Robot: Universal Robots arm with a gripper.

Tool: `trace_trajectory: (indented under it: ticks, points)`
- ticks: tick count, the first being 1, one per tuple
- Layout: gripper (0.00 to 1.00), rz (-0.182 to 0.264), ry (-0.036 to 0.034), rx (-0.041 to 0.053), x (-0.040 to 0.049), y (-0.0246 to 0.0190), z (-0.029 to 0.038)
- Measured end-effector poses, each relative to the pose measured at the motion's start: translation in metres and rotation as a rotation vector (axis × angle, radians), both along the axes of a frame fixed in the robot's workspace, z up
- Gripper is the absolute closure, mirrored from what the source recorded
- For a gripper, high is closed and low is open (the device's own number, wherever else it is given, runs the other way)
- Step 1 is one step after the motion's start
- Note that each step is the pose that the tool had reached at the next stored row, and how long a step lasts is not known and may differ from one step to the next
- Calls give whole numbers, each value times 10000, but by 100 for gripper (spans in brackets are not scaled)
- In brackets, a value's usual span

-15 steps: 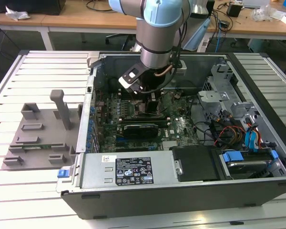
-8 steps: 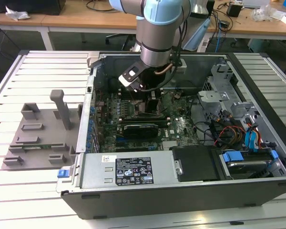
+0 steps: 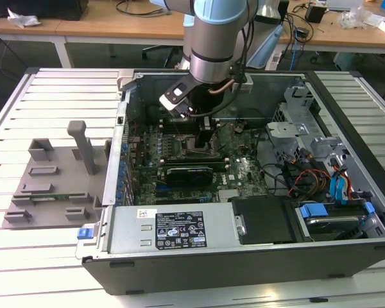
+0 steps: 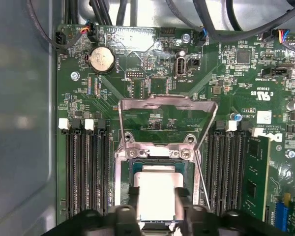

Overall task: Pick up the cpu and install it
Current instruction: 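Place the cpu into insertion slot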

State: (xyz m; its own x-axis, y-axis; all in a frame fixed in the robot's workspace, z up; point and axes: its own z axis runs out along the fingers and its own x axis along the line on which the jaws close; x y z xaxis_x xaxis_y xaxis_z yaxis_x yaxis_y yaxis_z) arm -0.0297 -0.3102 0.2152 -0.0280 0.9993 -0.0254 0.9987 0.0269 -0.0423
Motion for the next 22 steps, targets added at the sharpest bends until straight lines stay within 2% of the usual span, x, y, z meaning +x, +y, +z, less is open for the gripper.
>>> trace_trajectory:
  ticks: [1,3,13,15,17,20,22]
  points:
    - [77,-2,0,-1,-1,-5,1]
    - [89,-3,-1,1,-6,-15,-5]
    - [89,46,3,9,-28,-32,-104]
    - [89,48,9,4,-6,-33,-111]
    - [89,57,7,11,66,-31,-122]
    - [89,60,-5,28,83,-29,-105]
    - [89,59,6,13,82,-31,-23]
